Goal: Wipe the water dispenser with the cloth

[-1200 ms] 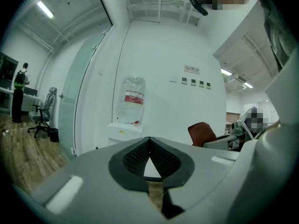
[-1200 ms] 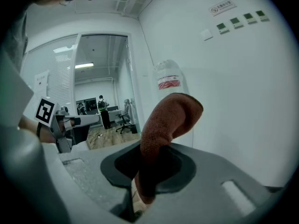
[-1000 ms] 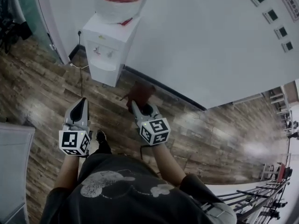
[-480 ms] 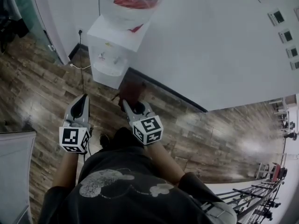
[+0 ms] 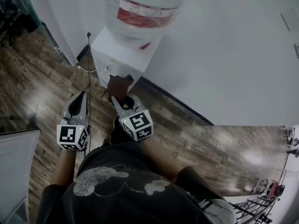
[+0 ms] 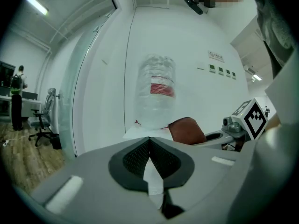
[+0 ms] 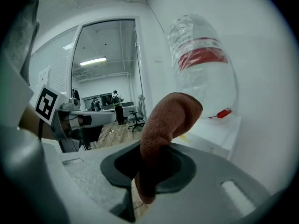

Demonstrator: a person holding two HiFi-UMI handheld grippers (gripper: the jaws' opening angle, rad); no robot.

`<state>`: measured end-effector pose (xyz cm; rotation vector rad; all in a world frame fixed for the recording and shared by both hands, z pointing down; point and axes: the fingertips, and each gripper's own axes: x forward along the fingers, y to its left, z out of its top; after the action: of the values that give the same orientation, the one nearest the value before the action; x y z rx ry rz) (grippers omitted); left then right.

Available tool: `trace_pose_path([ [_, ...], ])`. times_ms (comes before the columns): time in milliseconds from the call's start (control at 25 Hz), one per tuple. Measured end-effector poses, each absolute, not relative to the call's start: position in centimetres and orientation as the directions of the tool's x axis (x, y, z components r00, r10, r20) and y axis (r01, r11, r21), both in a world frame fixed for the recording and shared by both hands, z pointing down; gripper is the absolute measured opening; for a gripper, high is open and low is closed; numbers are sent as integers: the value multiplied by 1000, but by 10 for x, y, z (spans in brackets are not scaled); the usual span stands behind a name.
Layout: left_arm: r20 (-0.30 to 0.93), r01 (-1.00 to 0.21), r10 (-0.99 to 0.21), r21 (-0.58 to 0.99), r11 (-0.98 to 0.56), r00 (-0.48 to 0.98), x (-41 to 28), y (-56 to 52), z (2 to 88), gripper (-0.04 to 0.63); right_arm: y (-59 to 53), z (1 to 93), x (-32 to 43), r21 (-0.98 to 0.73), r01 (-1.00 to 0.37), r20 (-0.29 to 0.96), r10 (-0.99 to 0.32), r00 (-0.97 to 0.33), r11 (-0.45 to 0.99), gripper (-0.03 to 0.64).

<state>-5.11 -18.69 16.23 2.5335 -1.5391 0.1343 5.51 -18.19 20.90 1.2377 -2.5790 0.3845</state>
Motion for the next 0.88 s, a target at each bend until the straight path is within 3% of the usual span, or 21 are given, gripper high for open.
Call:
trace_pose_path([
  [400,169,-953,-938,37,-300,302,-75,-263,156,18,-256,224,9,-169,-659,358,-577,-734,733,58],
  [880,231,-924,-895,84,-372,382,-112,-328,185,18,-308,260,-65,-193,-672,473,-532,-702,715,58],
])
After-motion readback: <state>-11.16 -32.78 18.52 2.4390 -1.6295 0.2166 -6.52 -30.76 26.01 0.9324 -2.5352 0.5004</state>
